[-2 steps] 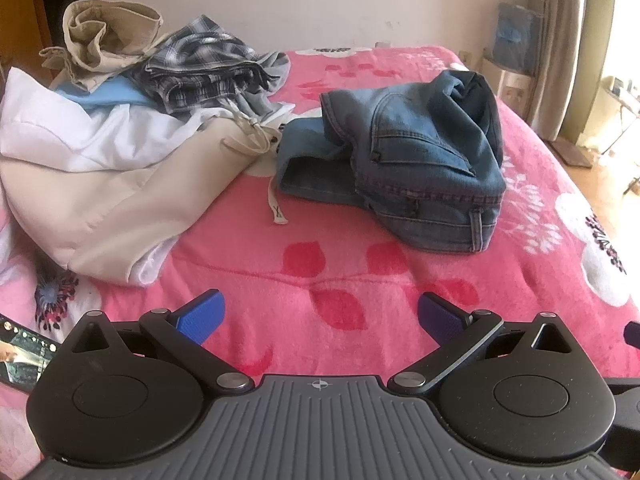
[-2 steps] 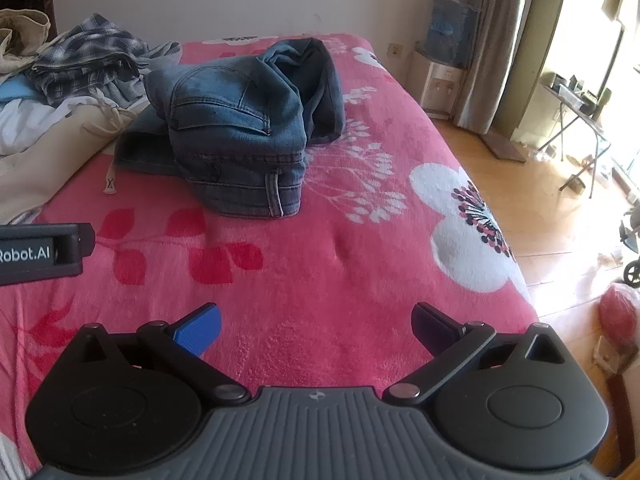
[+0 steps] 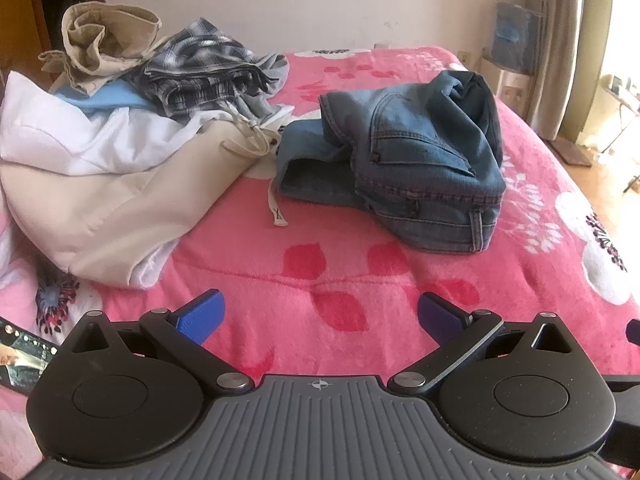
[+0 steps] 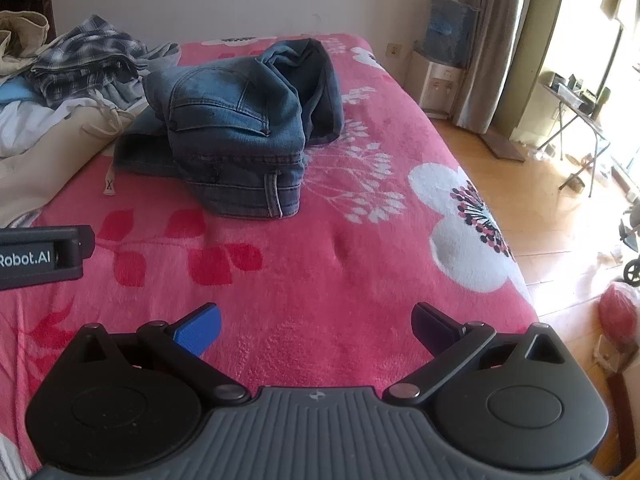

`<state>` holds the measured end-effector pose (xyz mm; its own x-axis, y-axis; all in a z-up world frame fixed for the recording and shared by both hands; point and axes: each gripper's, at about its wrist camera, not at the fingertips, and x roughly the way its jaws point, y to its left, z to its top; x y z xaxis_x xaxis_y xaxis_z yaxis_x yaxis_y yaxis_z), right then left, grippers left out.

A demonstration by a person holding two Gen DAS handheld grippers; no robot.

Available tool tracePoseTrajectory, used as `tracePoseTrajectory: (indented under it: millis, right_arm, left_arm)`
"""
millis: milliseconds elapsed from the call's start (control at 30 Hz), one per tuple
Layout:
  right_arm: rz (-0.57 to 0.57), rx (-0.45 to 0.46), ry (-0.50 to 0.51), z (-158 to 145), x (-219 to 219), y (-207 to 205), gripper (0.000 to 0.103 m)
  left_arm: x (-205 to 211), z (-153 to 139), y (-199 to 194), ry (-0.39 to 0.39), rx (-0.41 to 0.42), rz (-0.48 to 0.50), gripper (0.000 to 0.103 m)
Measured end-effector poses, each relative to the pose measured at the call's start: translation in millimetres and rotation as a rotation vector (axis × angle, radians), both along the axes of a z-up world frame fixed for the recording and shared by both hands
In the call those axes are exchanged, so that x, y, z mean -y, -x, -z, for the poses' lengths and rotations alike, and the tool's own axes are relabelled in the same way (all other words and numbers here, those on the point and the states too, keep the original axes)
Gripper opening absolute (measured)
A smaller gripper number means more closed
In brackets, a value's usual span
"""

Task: Fold clothes

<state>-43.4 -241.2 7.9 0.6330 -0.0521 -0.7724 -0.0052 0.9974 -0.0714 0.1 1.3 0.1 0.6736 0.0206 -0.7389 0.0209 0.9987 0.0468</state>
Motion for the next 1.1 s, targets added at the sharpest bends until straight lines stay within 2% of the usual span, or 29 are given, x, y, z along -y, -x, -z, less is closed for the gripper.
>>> tracePoseTrajectory:
  millis: [267,433,500,667,1100]
  right_arm:
    - [-0.001,-0.001,-0.009,-5.2,2.1,1.6,0.103]
    - [0.008,-0.005,-0.016,-5.7,2.5,-1.3,0.103]
    - [0.015,0.002,-0.024,-5.4,3.5,0.2,0.103]
    - [0.018,0.006,-0.027,-5.7,3.2,-1.4,0.103]
    - [0.022,0.013,-0.033,-3.8,2.8,-1.6,0.103]
  left_arm:
    - [-3.8,-0.3,-0.4,0.019,-0.027,0.045,0.102]
    - [-1.7,0.7,5.0,0.043,-0.001,0.042,0.103]
    - [-3.7,2.2,-0.8,0.067,-0.037,0.055,0.103]
    - [-4.8,5.6,-3.9,0.07,-0.06,0.045,0.103]
    - [-0.2,-0.5,0.5,-0.005,0.011,0.041,0.103]
